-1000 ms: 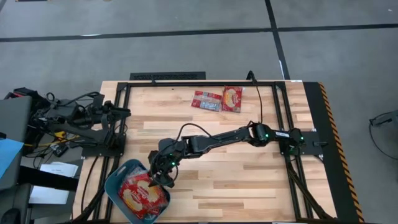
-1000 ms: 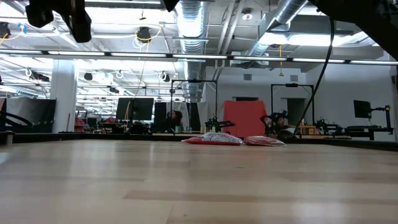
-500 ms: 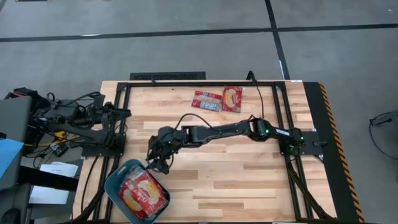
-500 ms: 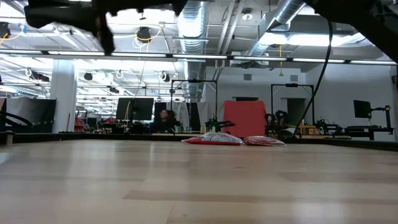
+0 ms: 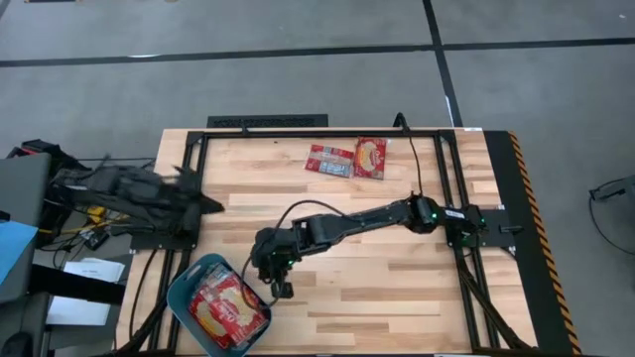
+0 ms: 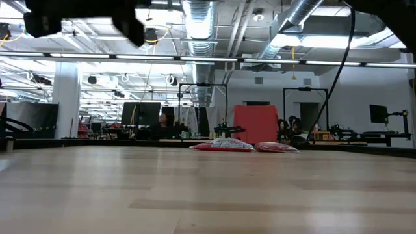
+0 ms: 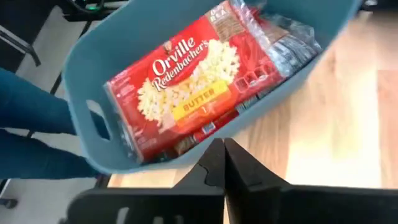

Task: Sort popcorn bags into baskets
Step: Put the red popcorn pack into the blue bin

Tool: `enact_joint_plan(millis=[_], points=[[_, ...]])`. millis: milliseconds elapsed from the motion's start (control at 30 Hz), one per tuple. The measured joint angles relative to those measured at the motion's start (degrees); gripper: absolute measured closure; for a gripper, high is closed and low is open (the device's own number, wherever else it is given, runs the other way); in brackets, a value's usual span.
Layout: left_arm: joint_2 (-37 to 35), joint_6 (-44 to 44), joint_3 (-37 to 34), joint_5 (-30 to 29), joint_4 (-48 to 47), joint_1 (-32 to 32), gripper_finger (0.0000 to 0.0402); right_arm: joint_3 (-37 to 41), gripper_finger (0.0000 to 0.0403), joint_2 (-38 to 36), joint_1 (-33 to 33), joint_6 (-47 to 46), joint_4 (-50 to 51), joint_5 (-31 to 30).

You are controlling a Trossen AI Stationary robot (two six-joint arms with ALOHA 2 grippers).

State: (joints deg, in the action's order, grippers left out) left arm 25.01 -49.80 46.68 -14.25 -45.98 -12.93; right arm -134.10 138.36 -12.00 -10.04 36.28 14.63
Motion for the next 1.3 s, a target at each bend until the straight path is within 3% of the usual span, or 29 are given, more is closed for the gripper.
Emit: enact_joint_plan(millis=[100, 267, 400, 567, 767, 967, 1300], points=[[8.11, 0.47, 0.83, 6.23, 0.37, -0.31, 0.0387, 0.0, 0.0382, -3.69, 0.08, 0.02, 6.09, -0.02], [19.77, -0.07, 4.41, 10.13, 0.1, -6.06, 0.0398, -0.19, 0.038, -12.76, -1.06, 1.97, 22.02, -2.82], [26.84, -1.9, 8.87, 5.77, -0.42, -14.33, 0.0401, -0.17, 0.0396, -20.49, -4.1, 0.9, 32.29, -9.09], [33.84, -9.32, 11.48, -3.74, 0.36, -29.57, 0.0401, -0.2, 0.0377, -27.9, -9.34, -5.21, 39.03, -24.72], [43.4, -20.67, 11.45, -5.1, 0.35, -41.43, 0.0401, -0.11, 0.038, -31.19, -12.89, -9.44, 41.21, -37.14], [50.72, -22.83, 11.45, -2.92, 0.24, -43.08, 0.0401, -0.09, 0.0394, -31.11, -12.87, -9.44, 41.54, -37.49], [56.47, -20.14, 11.41, 2.19, -0.46, -42.74, 0.0401, 0.81, 0.0362, -30.15, -10.74, -9.62, 40.51, -37.05]])
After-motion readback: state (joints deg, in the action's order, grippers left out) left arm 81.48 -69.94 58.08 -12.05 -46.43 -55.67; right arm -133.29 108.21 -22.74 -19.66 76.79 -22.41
